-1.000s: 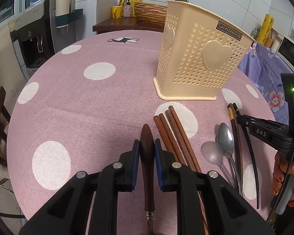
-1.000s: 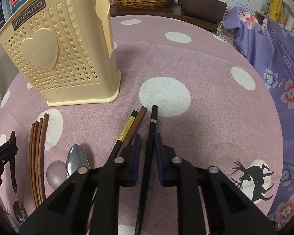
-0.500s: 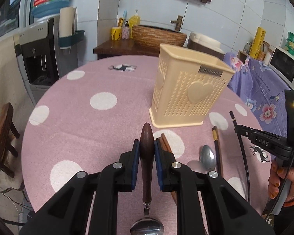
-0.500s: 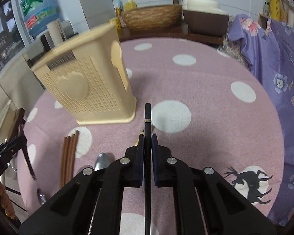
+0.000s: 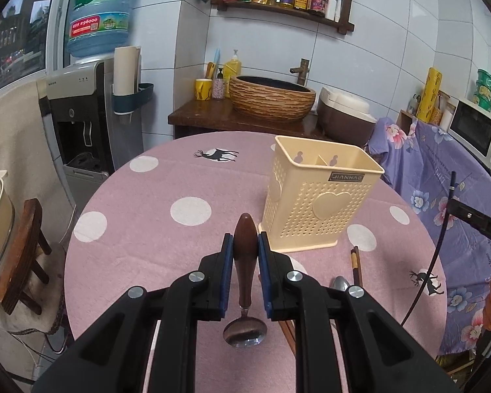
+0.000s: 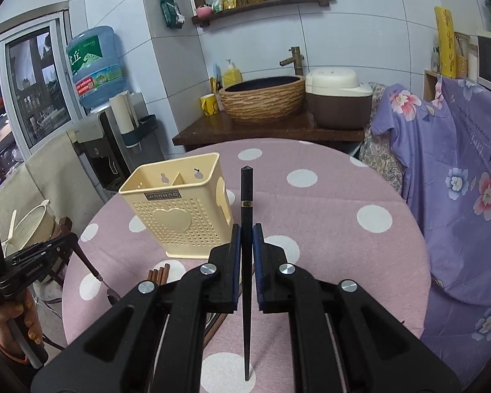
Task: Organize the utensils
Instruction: 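Lift the spoon and black chopstick and carry both over the cream holder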
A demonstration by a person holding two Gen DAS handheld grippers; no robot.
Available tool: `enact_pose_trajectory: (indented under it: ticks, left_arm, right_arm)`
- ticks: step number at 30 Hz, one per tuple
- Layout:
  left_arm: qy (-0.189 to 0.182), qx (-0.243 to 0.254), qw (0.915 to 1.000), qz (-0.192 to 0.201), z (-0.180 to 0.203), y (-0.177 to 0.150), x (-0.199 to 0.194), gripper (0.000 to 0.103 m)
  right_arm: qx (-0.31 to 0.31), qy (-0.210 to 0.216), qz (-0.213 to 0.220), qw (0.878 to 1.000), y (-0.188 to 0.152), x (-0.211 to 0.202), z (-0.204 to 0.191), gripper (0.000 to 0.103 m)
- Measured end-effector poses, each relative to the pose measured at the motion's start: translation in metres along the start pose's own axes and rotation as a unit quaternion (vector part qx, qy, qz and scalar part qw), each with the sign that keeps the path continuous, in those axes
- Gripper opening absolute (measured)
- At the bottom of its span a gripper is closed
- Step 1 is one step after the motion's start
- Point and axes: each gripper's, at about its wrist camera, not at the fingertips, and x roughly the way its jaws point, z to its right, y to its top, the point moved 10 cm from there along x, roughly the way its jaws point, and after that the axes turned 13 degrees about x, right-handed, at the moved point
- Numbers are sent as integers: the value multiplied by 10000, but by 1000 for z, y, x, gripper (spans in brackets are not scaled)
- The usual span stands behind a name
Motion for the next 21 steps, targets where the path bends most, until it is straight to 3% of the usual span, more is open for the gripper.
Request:
enact_pose_trajectory:
  ticks: [15,21]
  left_arm:
    - [57,-47,9998,162,-7,14,-11,16]
    - [-28,-49,9992,398,-10,45,-28,16]
  right_arm:
    - [-95,43,33,9999,7,-5,-3,8]
    - [-143,201,111,9996,23,-12,-17,8]
